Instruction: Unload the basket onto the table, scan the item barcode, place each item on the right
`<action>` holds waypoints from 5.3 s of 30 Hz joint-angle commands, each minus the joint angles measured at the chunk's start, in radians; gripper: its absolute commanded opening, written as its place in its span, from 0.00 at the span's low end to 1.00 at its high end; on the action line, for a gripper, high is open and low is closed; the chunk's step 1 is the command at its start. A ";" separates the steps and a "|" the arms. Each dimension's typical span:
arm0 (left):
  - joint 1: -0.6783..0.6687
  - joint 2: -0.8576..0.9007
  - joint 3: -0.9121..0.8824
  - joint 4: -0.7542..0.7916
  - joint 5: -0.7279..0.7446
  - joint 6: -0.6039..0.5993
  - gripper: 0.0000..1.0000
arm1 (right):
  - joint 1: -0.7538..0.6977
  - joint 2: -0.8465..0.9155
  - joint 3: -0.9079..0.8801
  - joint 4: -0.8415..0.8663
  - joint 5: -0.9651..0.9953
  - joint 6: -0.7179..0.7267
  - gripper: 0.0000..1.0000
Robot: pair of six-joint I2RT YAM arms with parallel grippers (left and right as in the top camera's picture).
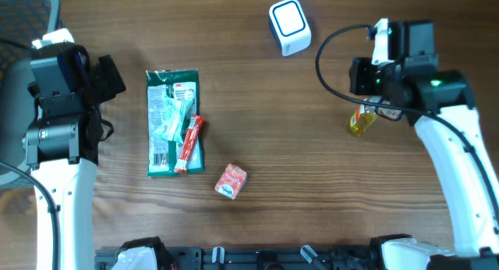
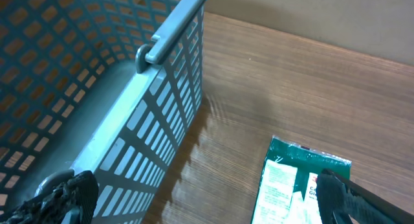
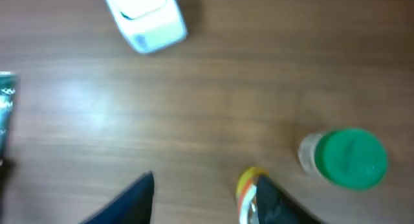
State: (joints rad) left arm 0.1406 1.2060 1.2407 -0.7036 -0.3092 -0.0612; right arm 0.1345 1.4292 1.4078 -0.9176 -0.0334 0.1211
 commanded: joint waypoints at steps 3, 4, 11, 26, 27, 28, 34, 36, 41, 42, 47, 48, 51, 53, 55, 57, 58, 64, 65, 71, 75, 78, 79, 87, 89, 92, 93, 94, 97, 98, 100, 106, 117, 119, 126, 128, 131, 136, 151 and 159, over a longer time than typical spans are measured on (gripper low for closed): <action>0.006 0.001 0.004 0.002 0.005 0.002 1.00 | 0.005 -0.019 0.140 -0.085 -0.127 0.042 0.06; 0.006 0.001 0.004 0.002 0.005 0.002 1.00 | 0.005 -0.019 0.140 -0.094 -0.143 0.044 0.04; 0.006 0.001 0.004 0.002 0.005 0.002 1.00 | 0.059 -0.008 0.137 -0.120 -0.282 0.144 0.04; 0.006 0.001 0.004 0.002 0.005 0.002 1.00 | 0.429 0.282 0.137 -0.067 -0.275 0.279 0.25; 0.006 0.001 0.004 0.002 0.005 0.002 1.00 | 0.437 0.296 0.137 -0.060 -0.275 0.280 0.26; 0.006 0.001 0.004 0.002 0.005 0.002 1.00 | 0.447 0.318 0.137 -0.050 -0.275 0.280 0.28; 0.006 0.001 0.004 0.002 0.005 0.002 1.00 | 0.457 0.423 0.137 -0.044 -0.210 0.323 0.40; 0.006 0.001 0.004 0.002 0.005 0.002 1.00 | 0.457 0.444 0.137 -0.044 -0.208 0.324 0.43; 0.006 0.001 0.004 0.002 0.005 0.002 1.00 | 0.457 0.465 0.136 -0.044 -0.191 0.323 0.52; 0.006 0.001 0.004 0.002 0.005 0.002 1.00 | 0.457 0.465 0.136 -0.042 -0.184 0.324 0.53; 0.006 0.001 0.004 0.002 0.005 0.002 1.00 | 0.457 0.465 0.119 0.002 -0.146 0.324 0.54; 0.006 0.001 0.004 0.002 0.005 0.002 1.00 | 0.457 0.465 0.111 0.014 -0.146 0.324 0.56; 0.006 0.001 0.004 0.002 0.005 0.002 1.00 | 0.457 0.465 0.076 0.045 -0.147 0.324 0.57; 0.006 0.001 0.004 0.002 0.005 0.002 1.00 | 0.457 0.465 0.061 0.055 -0.147 0.324 0.57; 0.006 0.001 0.004 0.002 0.005 0.002 1.00 | 0.457 0.465 0.056 0.058 -0.147 0.325 0.57; 0.006 0.001 0.004 0.002 0.005 0.002 1.00 | 0.457 0.465 0.056 0.058 -0.146 0.324 0.58; 0.006 0.001 0.004 0.002 0.005 0.002 1.00 | 0.457 0.465 0.056 0.058 -0.146 0.324 0.58; 0.006 0.001 0.004 0.002 0.005 0.002 1.00 | 0.464 0.465 0.056 0.046 -0.171 0.327 0.57; 0.006 0.001 0.004 0.003 0.005 0.002 1.00 | 0.470 0.465 0.056 0.041 -0.175 0.327 0.57; 0.006 0.001 0.004 0.002 0.005 0.002 1.00 | 0.569 0.465 0.055 -0.010 -0.178 0.391 0.53; 0.006 0.001 0.004 0.002 0.005 0.002 1.00 | 0.678 0.465 0.038 -0.040 -0.178 0.602 0.27; 0.006 0.001 0.004 0.002 0.005 0.002 1.00 | 0.743 0.465 0.010 -0.040 -0.177 0.735 0.14; 0.006 0.001 0.004 0.002 0.005 0.002 1.00 | 0.771 0.465 -0.008 -0.042 -0.177 0.821 0.11; 0.006 0.001 0.004 0.002 0.005 0.002 1.00 | 0.903 0.465 -0.125 0.110 -0.169 1.086 0.10; 0.006 0.001 0.004 0.002 0.005 0.002 1.00 | 0.914 0.465 -0.161 0.173 -0.165 1.086 0.07; 0.006 0.001 0.004 0.002 0.005 0.002 1.00 | 0.914 0.465 -0.189 0.212 -0.165 1.088 0.04; 0.006 0.001 0.004 0.002 0.005 0.002 1.00 | 0.914 0.465 -0.195 0.223 -0.160 1.088 0.04; 0.006 0.001 0.004 0.002 0.005 0.002 1.00 | 0.913 0.465 -0.198 0.230 -0.145 1.092 0.04; 0.006 0.001 0.004 0.002 0.005 0.002 1.00 | 0.911 0.465 -0.198 0.242 -0.080 1.095 0.04; 0.006 0.001 0.004 0.002 0.005 0.002 1.00 | 0.908 0.465 -0.198 0.245 -0.066 1.095 0.05; 0.006 0.001 0.004 0.002 0.005 0.002 1.00 | 0.897 0.465 -0.198 0.247 -0.051 1.094 0.05; 0.006 0.001 0.004 0.002 0.005 0.002 1.00 | 0.892 0.465 -0.198 0.253 -0.175 1.085 0.08; 0.006 0.001 0.004 0.002 0.005 0.002 1.00 | 0.911 0.465 -0.216 0.300 -0.357 1.049 0.08; 0.006 0.001 0.004 0.002 0.005 0.002 1.00 | 0.923 0.465 -0.228 0.320 -0.357 1.061 0.07; 0.006 0.001 0.004 0.002 0.005 0.002 1.00 | 0.953 0.507 -0.238 0.343 -0.388 1.060 0.04; 0.006 0.001 0.004 0.002 0.005 0.002 1.00 | 0.954 0.529 -0.238 0.343 -0.406 1.061 0.04; 0.006 0.001 0.004 0.002 0.005 0.002 1.00 | 0.948 0.535 -0.238 0.345 -0.410 1.057 0.05; 0.006 0.001 0.004 0.002 0.005 0.002 1.00 | 0.893 0.535 -0.238 0.344 -0.410 0.980 0.04; 0.006 0.001 0.004 0.003 0.005 0.002 1.00 | 0.693 0.534 -0.222 0.350 -0.283 0.776 0.08; 0.006 0.001 0.004 0.002 0.005 0.002 1.00 | 0.571 0.534 -0.161 0.175 -0.496 0.639 0.08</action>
State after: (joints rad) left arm 0.1406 1.2064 1.2407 -0.7040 -0.3092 -0.0612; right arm 0.7101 1.9507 1.2324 -0.6727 -0.4515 0.8177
